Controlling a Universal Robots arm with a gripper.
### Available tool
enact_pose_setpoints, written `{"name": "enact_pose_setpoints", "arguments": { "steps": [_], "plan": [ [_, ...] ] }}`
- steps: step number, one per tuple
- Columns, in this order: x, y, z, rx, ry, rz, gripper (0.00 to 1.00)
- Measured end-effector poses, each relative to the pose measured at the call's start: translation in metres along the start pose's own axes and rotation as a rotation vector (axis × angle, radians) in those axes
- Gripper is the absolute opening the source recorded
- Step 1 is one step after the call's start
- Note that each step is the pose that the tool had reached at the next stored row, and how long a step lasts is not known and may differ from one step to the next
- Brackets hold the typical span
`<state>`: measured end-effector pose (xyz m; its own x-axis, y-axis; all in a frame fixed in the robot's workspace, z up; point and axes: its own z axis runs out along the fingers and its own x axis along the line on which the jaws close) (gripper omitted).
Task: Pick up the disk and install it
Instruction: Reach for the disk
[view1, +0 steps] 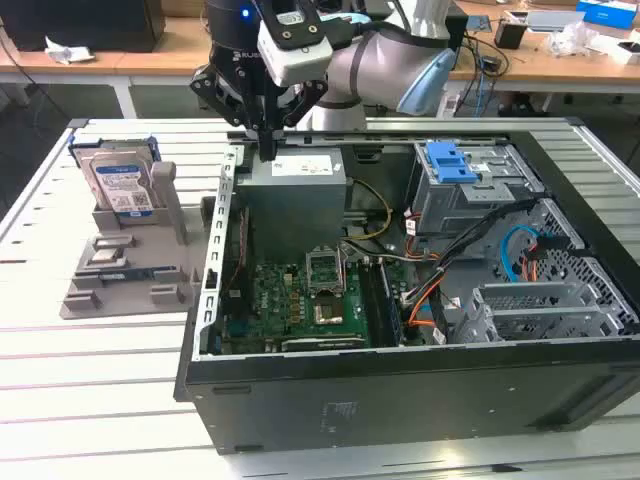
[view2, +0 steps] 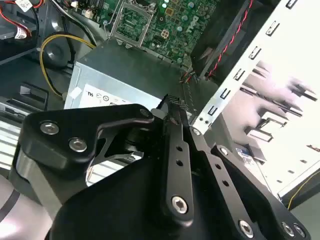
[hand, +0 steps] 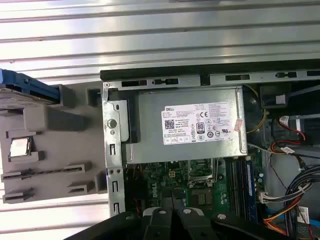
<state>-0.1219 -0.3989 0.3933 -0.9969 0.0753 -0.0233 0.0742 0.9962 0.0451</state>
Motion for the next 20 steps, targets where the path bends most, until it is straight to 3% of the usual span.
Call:
{"name": "enact_pose_setpoints", "arguments": {
  "steps": [1, 12, 17, 20],
  "plan": [
    [0.0072, -0.0005, -0.0002, 0.0, 0.0001, 0.0, 0.11],
    [0.039, -0.0029, -0.001, 0.0, 0.0, 0.0, 0.11],
    [0.071, -0.0051, -0.0018, 0.0, 0.0, 0.0, 0.11],
    [0.0785, -0.0054, -0.0019, 0.0, 0.0, 0.0, 0.11]
  ]
}}
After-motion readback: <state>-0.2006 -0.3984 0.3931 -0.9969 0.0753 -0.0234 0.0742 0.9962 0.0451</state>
